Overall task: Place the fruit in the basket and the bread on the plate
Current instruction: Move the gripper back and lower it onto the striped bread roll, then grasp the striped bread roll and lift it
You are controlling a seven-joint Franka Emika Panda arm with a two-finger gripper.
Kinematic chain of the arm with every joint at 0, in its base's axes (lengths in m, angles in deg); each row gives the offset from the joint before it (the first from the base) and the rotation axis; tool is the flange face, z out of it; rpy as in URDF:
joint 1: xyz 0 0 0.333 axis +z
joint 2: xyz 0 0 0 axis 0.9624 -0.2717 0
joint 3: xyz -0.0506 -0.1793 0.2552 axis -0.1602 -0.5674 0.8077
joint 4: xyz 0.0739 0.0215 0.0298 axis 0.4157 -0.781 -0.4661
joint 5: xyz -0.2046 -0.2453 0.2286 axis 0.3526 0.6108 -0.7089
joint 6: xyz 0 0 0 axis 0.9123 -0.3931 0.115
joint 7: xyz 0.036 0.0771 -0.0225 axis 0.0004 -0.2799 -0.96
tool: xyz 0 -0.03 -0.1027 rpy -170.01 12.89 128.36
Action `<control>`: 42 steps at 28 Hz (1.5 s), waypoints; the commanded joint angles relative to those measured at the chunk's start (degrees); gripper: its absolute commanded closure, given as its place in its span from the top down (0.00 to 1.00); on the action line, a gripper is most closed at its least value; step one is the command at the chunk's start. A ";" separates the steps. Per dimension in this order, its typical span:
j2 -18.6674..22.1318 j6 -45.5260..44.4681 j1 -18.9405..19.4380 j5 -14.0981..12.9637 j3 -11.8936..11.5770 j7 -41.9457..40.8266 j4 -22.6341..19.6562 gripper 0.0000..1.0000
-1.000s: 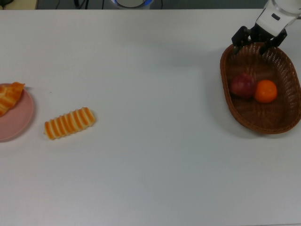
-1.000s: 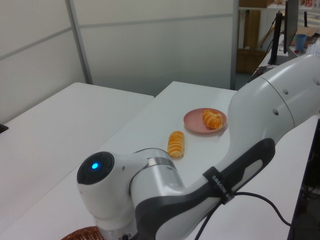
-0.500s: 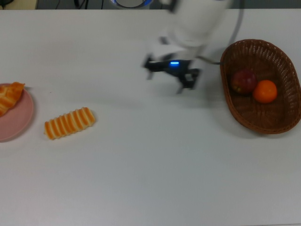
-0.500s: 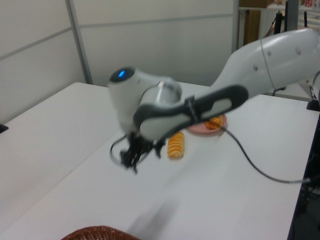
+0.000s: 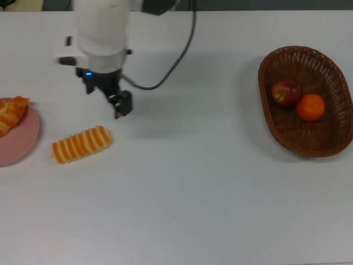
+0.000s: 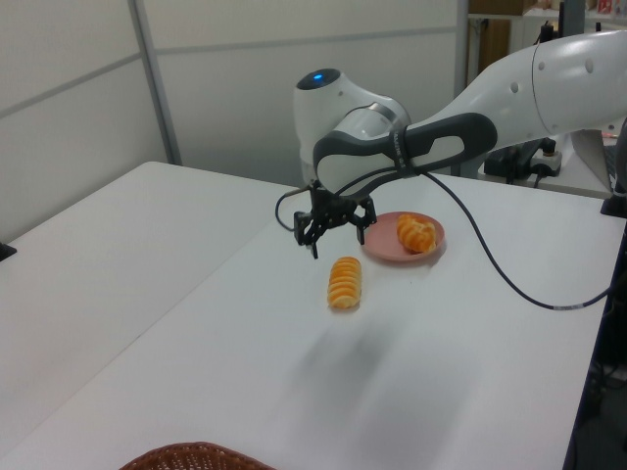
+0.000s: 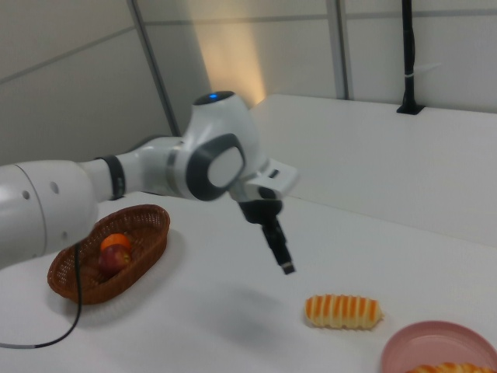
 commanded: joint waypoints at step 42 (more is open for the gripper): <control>-14.25 17.04 -7.29 7.87 -0.09 0.92 -0.66 0.68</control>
